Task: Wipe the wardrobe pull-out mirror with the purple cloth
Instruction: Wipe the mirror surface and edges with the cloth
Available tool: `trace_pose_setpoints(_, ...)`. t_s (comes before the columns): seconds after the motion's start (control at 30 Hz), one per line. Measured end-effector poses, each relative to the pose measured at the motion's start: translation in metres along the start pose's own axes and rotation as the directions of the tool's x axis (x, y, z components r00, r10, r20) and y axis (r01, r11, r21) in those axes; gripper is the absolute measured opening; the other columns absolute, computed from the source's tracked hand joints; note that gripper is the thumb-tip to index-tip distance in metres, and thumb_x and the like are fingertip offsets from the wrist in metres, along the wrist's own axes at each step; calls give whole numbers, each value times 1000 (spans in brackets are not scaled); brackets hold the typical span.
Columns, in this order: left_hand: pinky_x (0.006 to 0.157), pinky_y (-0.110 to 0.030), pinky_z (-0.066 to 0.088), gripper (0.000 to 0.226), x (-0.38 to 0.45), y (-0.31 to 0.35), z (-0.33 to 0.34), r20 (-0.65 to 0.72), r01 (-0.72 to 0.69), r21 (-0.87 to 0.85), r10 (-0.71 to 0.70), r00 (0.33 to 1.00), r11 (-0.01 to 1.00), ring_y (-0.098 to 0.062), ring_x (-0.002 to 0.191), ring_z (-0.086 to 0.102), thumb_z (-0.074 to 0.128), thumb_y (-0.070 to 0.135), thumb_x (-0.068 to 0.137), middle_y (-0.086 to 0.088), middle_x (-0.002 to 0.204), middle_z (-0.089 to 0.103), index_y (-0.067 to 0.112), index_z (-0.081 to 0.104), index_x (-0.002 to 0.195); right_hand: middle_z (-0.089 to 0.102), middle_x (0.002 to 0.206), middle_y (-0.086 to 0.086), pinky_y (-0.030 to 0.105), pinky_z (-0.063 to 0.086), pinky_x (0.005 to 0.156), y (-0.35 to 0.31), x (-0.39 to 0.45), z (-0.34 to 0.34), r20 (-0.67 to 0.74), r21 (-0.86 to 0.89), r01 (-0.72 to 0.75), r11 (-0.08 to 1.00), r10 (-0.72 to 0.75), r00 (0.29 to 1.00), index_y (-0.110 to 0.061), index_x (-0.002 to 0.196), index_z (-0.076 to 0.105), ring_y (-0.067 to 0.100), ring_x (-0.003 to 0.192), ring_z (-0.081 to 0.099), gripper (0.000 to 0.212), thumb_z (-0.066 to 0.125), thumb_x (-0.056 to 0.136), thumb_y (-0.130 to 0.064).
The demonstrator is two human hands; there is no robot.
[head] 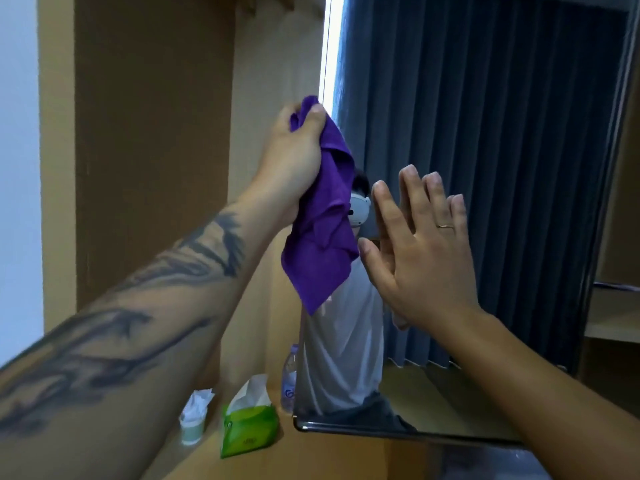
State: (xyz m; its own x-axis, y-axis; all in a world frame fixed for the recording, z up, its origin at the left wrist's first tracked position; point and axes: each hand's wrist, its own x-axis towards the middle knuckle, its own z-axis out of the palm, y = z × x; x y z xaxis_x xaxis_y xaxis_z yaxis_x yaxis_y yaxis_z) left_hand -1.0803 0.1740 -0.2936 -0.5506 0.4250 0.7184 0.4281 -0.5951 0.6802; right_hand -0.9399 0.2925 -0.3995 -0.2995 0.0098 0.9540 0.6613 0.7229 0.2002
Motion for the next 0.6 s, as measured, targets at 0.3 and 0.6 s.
trace_pose_setpoints(0.3, 74, -18, 48, 21, -128, -111, -32, 30, -15, 133, 11, 999, 991, 0, 88, 69, 50, 44, 109, 17, 95, 73, 32, 65, 115, 7, 174, 11, 54, 0, 128, 2, -2, -1, 25, -16, 3, 1000, -2, 1000, -24, 165, 22, 33, 160, 1, 71, 41, 104, -56)
trace_pose_setpoints(0.6, 77, -5, 48, 13, -54, -64, -15, -1, -59, 17, 59, 998, 998, 15, 92, 67, 51, 45, 110, 41, 93, 69, 49, 61, 102, 6, 174, 12, 54, -1, 127, 0, -2, 1, 33, -10, -11, 1000, 11, 999, -24, 165, 22, 33, 160, 1, 71, 42, 104, -54)
